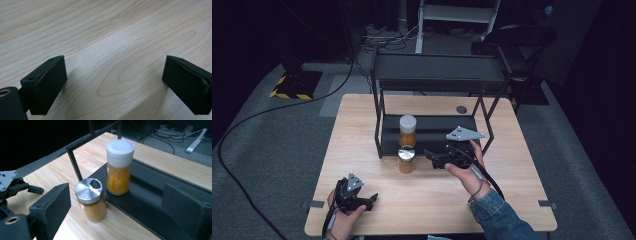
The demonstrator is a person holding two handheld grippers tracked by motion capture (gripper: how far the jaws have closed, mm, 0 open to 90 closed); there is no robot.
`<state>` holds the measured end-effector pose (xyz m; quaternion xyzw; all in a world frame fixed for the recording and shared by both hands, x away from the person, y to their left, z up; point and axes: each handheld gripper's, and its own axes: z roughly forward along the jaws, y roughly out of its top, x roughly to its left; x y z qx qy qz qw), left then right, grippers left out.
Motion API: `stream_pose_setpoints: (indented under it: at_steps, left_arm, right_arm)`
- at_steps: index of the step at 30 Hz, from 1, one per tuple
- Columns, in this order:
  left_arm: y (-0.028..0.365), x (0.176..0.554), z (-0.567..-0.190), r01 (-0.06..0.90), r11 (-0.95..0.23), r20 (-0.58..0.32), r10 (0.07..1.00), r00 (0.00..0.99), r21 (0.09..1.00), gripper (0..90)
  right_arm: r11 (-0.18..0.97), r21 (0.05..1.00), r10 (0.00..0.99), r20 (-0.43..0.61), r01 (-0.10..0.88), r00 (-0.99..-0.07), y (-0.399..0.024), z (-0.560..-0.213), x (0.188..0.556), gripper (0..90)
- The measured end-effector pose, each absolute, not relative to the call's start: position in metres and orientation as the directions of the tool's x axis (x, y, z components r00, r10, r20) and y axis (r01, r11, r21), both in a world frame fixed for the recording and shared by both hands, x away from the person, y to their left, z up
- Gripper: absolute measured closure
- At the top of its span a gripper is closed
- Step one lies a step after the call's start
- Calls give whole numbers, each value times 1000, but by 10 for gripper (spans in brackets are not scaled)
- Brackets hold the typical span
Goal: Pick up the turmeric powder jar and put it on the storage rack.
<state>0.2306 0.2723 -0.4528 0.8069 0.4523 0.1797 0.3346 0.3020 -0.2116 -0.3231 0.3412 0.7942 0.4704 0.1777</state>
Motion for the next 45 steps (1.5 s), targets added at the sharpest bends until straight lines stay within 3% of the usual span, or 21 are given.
stream_pose_setpoints:
  at_steps: [45]
  left_arm:
    - [272, 231, -453, 610, -367, -13, 850, 526, 703, 57]
  right_arm:
    - [403, 815, 683, 34, 416, -730, -140, -370, 342, 77]
